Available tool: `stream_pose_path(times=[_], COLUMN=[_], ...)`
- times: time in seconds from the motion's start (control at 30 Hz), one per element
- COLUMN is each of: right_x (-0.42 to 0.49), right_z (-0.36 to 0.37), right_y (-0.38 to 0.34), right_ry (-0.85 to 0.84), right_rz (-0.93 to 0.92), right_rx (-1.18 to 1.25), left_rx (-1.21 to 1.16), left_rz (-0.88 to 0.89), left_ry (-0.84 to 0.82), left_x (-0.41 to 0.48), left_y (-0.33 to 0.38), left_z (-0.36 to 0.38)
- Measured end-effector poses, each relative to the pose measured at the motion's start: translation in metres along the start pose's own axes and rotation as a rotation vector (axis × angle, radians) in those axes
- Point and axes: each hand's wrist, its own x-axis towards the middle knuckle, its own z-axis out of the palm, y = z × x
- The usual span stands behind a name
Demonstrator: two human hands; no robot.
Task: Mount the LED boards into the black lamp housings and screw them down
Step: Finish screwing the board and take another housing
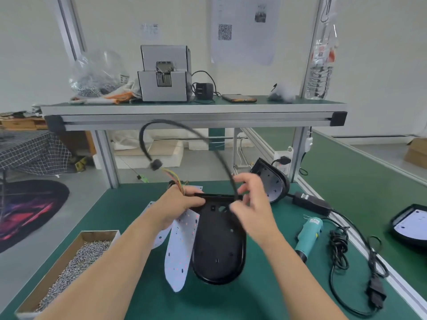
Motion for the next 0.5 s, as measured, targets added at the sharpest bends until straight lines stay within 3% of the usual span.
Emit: stream_pose_path(times=[0.07, 0.1, 0.17, 0.23, 0.3, 0.33, 0.4, 0.47, 0.5], right_x=[0.005, 0.005, 0.000, -0.009, -0.015, -0.014, -0.008, -0.008, -0.009], right_z=[-0.013, -0.018, -0.020, -0.009, 0.000, 0.002, 0.001, -0.005, -0.010], right_y=[-0.002, -0.001, 0.003, 0.006, 0.008, 0.012, 0.027, 0.042, 0.050], right_ry=[0.131, 0.127, -0.122, -0.447, -0.496, -0.437, -0.347, -0.402, -0.451], right_rz=[0.172, 0.246, 0.336, 0.337, 0.311, 0.290, 0.224, 0.248, 0.337], right_rx=[0.355, 0.362, 0.198, 0.215, 0.160, 0.031, -0.525, -1.017, -1.090], left_rx=[-0.036, -0.039, -0.027, -0.011, -0.026, -0.044, -0.119, -0.223, -0.239], left_rz=[-0.022, -0.034, -0.038, -0.036, -0.031, -0.025, -0.008, 0.016, 0.031], left_ry=[0.009, 0.020, 0.010, -0.022, -0.047, -0.050, -0.050, -0.039, -0.024], left_x=[-0.004, -0.005, -0.008, -0.010, -0.012, -0.013, -0.014, -0.014, -0.014], left_y=[0.003, 0.005, 0.010, 0.016, 0.021, 0.023, 0.025, 0.029, 0.032], left_z=[-0.007, -0.010, -0.013, -0.012, -0.010, -0.010, -0.014, -0.023, -0.027])
